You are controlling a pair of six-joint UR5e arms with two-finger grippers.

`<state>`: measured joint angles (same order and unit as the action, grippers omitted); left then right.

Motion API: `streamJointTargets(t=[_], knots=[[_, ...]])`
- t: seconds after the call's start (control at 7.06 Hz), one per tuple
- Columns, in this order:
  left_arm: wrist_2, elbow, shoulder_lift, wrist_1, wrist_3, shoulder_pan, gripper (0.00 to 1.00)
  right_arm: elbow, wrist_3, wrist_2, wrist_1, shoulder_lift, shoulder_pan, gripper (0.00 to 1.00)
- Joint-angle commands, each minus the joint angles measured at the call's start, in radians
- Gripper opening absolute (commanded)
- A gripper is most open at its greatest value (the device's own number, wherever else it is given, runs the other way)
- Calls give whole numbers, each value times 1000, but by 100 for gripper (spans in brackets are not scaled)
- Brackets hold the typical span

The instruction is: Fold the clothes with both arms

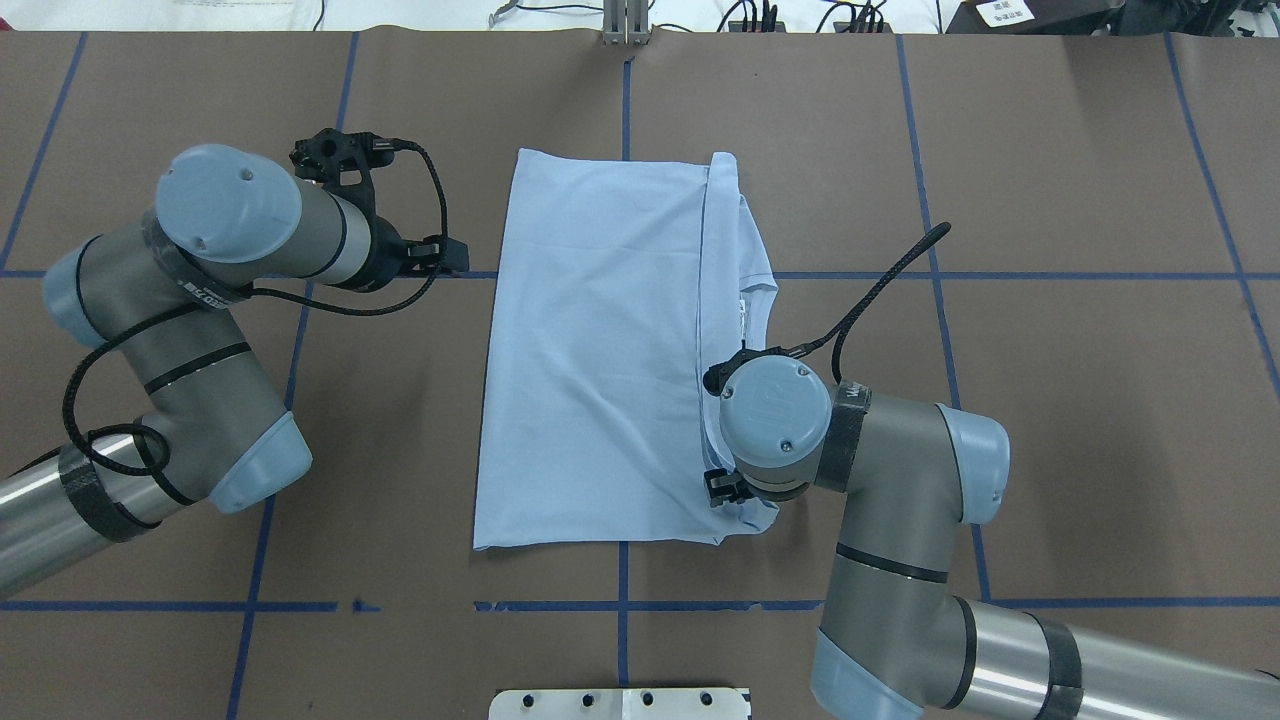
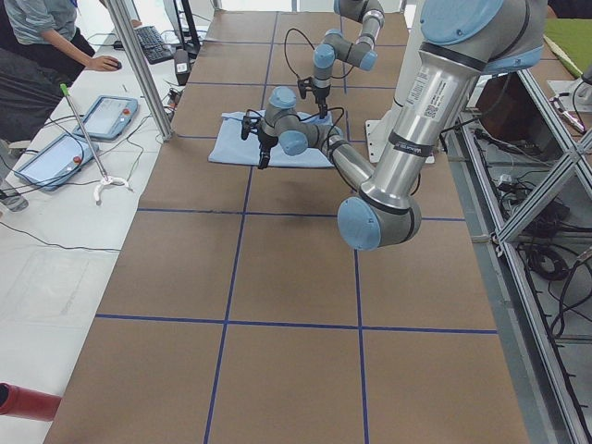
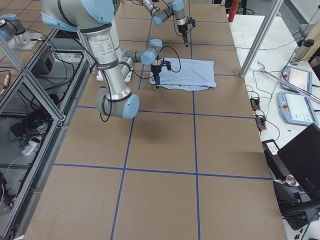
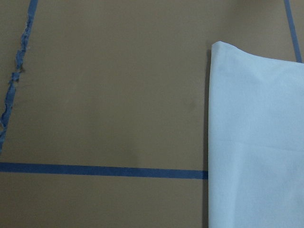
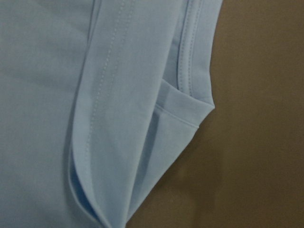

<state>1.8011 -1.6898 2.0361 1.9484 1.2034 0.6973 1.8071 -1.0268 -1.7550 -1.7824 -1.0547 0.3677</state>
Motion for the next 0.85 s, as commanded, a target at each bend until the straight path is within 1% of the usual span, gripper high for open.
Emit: streamJointTargets(t=[0.0, 0.57, 0.71], knots=[[0, 2, 3, 1, 5, -8, 100, 6, 2, 2, -11, -8, 0, 100], [-5, 7, -2, 1, 2, -21, 100, -3, 4, 0, 14, 12, -1, 100], [-5, 7, -4, 1, 1, -21, 100, -26, 2, 2, 81, 10, -1, 100]])
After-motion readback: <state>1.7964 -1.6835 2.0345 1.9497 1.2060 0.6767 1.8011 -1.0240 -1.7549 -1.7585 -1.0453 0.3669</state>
